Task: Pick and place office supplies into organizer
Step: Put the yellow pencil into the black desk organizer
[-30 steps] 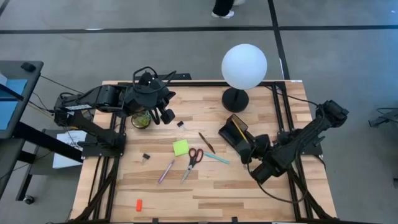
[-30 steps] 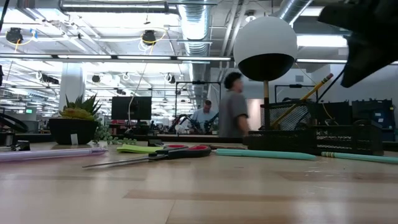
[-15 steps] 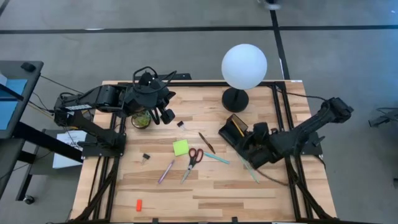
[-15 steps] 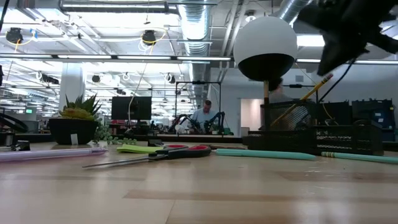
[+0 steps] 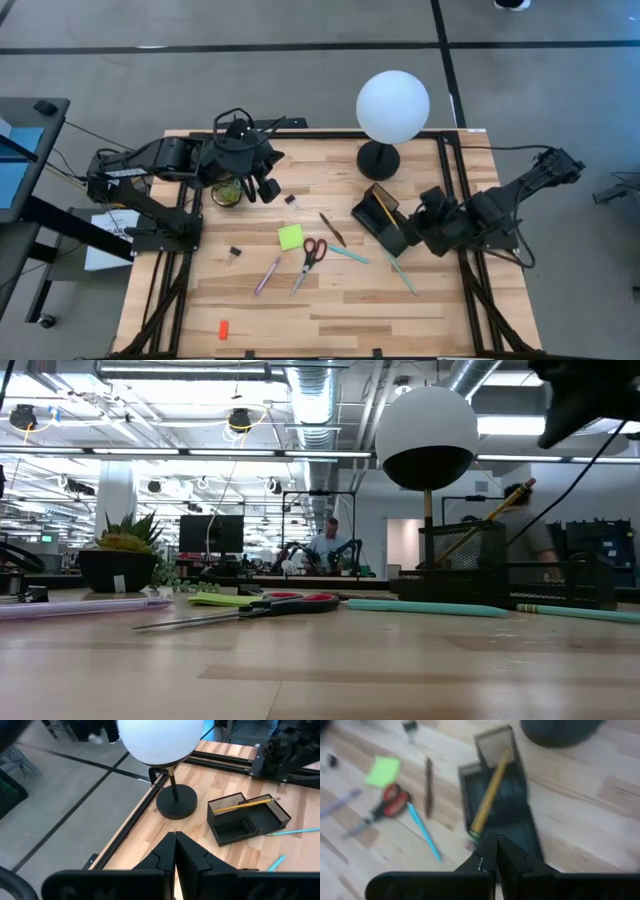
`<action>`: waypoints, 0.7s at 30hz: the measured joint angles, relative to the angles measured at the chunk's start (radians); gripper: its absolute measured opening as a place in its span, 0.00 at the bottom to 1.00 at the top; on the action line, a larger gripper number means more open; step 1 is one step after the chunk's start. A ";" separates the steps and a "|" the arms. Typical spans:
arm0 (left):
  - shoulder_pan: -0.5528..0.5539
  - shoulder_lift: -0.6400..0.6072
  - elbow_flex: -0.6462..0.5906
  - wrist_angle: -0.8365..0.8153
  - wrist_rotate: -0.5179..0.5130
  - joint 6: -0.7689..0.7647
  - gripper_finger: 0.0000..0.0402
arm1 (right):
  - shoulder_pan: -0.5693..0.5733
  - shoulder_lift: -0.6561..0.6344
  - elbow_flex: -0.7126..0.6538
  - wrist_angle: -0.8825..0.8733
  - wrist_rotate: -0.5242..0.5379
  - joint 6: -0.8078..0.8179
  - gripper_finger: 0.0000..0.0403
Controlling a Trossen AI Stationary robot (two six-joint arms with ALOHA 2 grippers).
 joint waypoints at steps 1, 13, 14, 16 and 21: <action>0.000 0.000 0.000 0.000 0.000 0.000 0.00 | 0.004 -0.011 0.000 -0.023 -0.018 0.000 0.00; 0.000 0.000 0.000 0.000 -0.012 0.013 0.00 | 0.084 -0.232 -0.006 0.128 0.127 -0.173 0.00; 0.000 0.000 0.000 0.000 -0.015 0.013 0.00 | 0.091 -0.248 -0.006 0.220 0.148 -0.282 0.00; 0.000 0.000 0.000 0.000 -0.016 0.011 0.00 | 0.105 -0.270 -0.006 0.433 0.171 -0.550 0.00; 0.000 0.000 0.000 0.001 -0.017 -0.034 0.00 | 0.093 -0.279 -0.020 0.680 0.115 -1.029 0.00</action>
